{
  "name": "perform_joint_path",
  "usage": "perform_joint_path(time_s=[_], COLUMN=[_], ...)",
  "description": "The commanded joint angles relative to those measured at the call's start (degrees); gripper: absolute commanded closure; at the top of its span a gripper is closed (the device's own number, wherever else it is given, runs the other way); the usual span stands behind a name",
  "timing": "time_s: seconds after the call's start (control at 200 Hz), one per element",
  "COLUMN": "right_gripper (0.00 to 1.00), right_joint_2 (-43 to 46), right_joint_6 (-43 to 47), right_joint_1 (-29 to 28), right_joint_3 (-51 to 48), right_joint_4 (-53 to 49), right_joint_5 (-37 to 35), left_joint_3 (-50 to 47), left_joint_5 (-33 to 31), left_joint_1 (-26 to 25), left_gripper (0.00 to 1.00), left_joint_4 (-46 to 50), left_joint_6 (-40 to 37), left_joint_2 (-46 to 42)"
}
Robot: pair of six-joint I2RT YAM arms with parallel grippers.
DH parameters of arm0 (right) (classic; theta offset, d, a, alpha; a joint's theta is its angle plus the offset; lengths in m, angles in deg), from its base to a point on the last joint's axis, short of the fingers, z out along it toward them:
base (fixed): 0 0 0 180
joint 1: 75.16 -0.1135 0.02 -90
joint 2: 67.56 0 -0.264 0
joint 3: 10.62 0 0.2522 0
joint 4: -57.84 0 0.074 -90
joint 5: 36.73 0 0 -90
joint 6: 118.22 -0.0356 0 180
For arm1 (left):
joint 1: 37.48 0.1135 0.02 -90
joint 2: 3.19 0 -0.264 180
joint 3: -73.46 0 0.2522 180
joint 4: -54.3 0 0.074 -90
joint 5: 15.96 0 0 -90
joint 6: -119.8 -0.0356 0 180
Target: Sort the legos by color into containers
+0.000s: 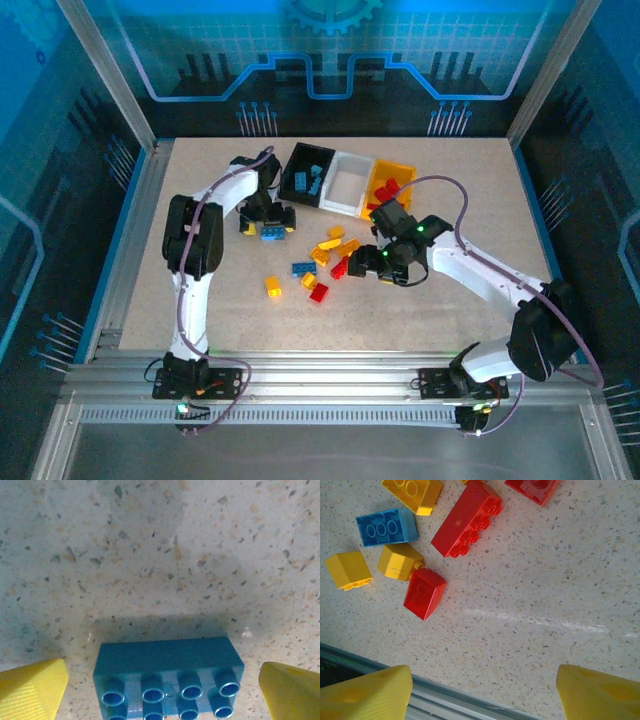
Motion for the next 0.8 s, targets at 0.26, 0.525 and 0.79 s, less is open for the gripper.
perform_joint_path(time_s=[0.26, 0.525, 0.79], right_gripper=[0.23, 0.23, 0.23], right_joint_2=[0.4, -0.3, -0.4], right_joint_6=[0.0, 0.3, 0.3], right_joint_1=[-0.6, -0.7, -0.7], right_joint_3=[2.3, 2.8, 2.7], right_joint_4=[-2.2, -2.2, -2.0], right_joint_5=[-1.2, -1.0, -1.0], left_joint_3=[1.5, 2.2, 3.9], left_joint_5=[-1.0, 3.1, 20.0], left_joint_1=[-1.5, -0.7, 4.2], left_gripper=[0.33, 0.4, 0.4], left_joint_4=[0.7, 1.8, -4.4], left_joint_6=[1.2, 3.4, 15.9], left_joint_2=[2.7, 0.7, -2.9])
